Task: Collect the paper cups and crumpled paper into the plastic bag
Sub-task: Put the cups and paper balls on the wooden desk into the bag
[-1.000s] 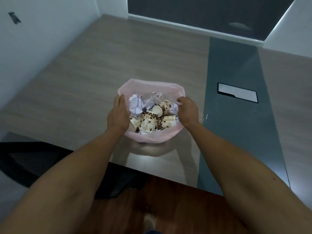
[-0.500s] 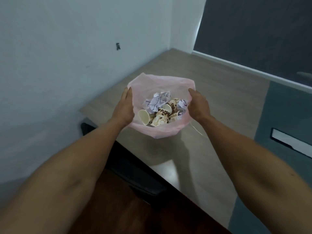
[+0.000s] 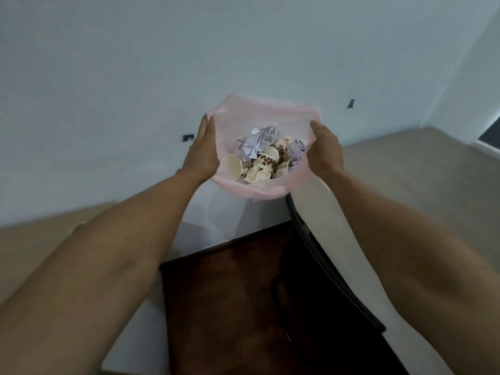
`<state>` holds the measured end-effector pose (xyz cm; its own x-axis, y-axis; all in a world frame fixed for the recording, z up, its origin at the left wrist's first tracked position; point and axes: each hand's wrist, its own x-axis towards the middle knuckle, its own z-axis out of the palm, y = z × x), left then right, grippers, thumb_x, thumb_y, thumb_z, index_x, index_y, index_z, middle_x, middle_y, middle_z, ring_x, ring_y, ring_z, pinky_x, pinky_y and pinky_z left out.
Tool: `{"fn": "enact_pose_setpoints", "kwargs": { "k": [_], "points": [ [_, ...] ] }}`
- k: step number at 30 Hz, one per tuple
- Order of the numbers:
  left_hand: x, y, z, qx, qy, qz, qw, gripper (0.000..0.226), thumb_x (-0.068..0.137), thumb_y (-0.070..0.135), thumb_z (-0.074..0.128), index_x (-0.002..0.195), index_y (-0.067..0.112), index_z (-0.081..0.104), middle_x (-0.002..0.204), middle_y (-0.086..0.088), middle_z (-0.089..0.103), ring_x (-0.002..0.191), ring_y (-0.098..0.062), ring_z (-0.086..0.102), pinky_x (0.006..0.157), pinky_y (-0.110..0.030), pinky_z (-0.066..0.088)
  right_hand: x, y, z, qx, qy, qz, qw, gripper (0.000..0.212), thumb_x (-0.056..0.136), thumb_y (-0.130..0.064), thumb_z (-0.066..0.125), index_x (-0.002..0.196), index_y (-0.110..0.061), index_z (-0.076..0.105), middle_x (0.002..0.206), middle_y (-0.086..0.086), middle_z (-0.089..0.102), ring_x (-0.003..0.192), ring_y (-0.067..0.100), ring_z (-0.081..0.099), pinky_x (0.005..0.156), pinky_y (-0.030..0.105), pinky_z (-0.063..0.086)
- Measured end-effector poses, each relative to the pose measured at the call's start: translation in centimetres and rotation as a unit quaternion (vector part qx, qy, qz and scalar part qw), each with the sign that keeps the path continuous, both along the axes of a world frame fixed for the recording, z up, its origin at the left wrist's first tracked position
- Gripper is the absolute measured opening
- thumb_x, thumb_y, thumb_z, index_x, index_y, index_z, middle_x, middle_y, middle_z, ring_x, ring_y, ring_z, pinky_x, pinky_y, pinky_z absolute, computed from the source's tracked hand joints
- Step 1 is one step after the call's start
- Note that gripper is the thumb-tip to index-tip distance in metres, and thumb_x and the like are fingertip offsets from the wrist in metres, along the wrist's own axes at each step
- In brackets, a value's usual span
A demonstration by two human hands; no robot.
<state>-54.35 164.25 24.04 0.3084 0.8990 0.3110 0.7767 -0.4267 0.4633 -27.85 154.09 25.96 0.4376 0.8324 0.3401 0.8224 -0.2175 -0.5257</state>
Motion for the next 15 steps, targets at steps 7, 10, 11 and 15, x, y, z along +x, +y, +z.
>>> {"fn": "enact_pose_setpoints", "kwargs": {
  "k": [7, 10, 11, 15],
  "points": [
    [-19.2, -1.0, -0.7, -0.001, 0.015, 0.086, 0.996, 0.088, 0.092, -0.01, 0.048, 0.162, 0.014, 0.002, 0.17, -0.002, -0.007, 0.145, -0.033, 0.035, 0.111, -0.047, 0.035, -17.7, 4.8, -1.5, -0.013, 0.012, 0.104, 0.994, 0.064, 0.092, 0.012, 0.042, 0.152, -0.012, 0.041, 0.149, 0.014, 0.049, 0.134, 0.038, 0.046, 0.108, 0.049, 0.039],
    [-27.0, -1.9, -1.7, -0.001, 0.028, 0.11, 0.994, 0.087, 0.091, -0.007, 0.05, 0.162, 0.013, 0.004, 0.17, -0.005, -0.005, 0.139, -0.038, 0.043, 0.106, -0.048, 0.041, -24.9, 6.1, -2.7, -0.026, 0.004, 0.144, 0.989, 0.063, 0.093, 0.01, 0.044, 0.152, -0.013, 0.041, 0.146, 0.014, 0.051, 0.132, 0.038, 0.048, 0.105, 0.049, 0.041],
    [-29.4, -2.3, -2.1, -0.003, 0.031, 0.123, 0.992, 0.087, 0.091, -0.007, 0.05, 0.162, 0.013, 0.004, 0.17, -0.004, -0.005, 0.137, -0.038, 0.045, 0.105, -0.048, 0.042, -27.3, 6.5, -3.2, -0.029, 0.002, 0.156, 0.987, 0.064, 0.092, 0.009, 0.044, 0.152, -0.014, 0.041, 0.145, 0.014, 0.052, 0.131, 0.038, 0.048, 0.104, 0.049, 0.042],
    [-38.3, -4.0, -3.3, -0.007, 0.044, 0.18, 0.983, 0.085, 0.092, -0.006, 0.051, 0.162, 0.012, 0.005, 0.17, -0.004, -0.004, 0.136, -0.04, 0.046, 0.103, -0.05, 0.043, -35.9, 7.5, -4.2, -0.042, 0.009, 0.206, 0.978, 0.062, 0.092, 0.009, 0.043, 0.15, -0.012, 0.042, 0.145, 0.016, 0.051, 0.132, 0.039, 0.047, 0.104, 0.047, 0.041]
  ]
}}
